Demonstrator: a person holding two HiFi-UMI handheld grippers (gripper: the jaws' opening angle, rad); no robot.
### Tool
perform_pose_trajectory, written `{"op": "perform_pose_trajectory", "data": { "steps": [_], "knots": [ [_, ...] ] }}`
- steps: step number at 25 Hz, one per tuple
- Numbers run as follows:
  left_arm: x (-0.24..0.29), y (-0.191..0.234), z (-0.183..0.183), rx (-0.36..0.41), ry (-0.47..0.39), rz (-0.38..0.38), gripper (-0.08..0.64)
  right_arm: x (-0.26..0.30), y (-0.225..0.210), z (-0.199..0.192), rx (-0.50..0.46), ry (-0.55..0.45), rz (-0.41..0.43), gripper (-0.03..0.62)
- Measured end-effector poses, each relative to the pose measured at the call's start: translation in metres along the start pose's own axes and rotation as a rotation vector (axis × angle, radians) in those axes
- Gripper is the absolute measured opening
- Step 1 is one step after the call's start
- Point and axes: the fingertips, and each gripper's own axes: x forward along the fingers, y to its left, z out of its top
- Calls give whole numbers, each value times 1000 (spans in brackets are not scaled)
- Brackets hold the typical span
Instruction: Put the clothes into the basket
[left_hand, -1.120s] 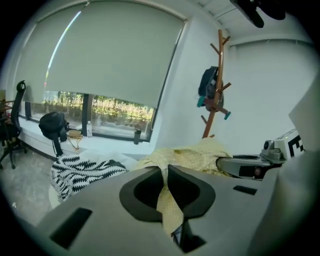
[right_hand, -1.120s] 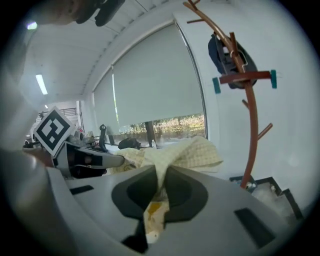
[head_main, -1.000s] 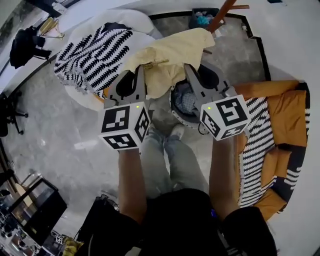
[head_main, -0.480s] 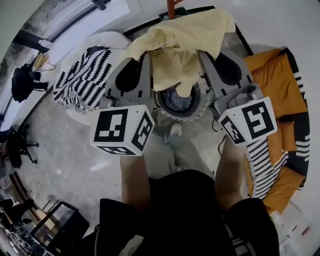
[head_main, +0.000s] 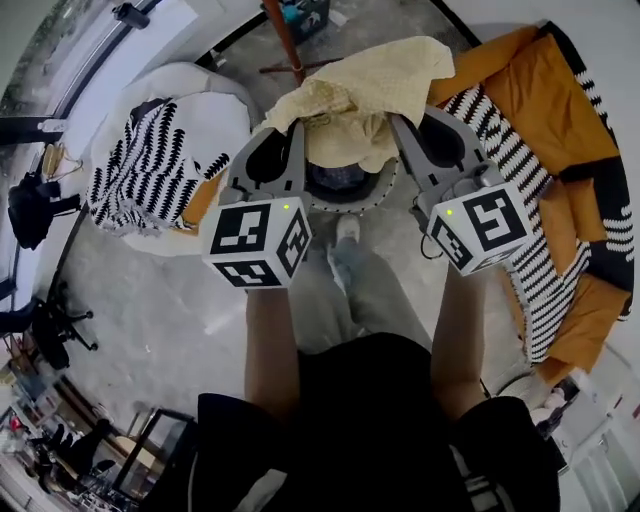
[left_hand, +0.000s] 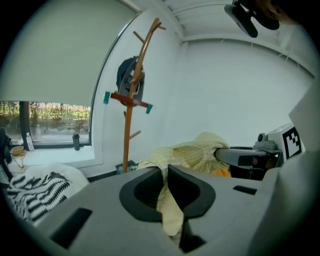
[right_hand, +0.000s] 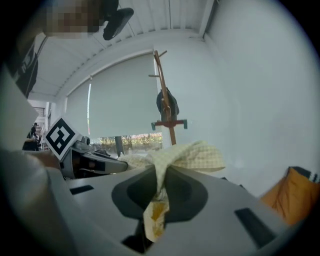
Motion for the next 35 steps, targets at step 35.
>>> {"op": "perform_pose_trajectory", "data": {
  "steps": [35],
  "knots": [
    [95,104,-383,-121,667,259,71,47,-38,-433,315,689,-243,140]
  ]
}}
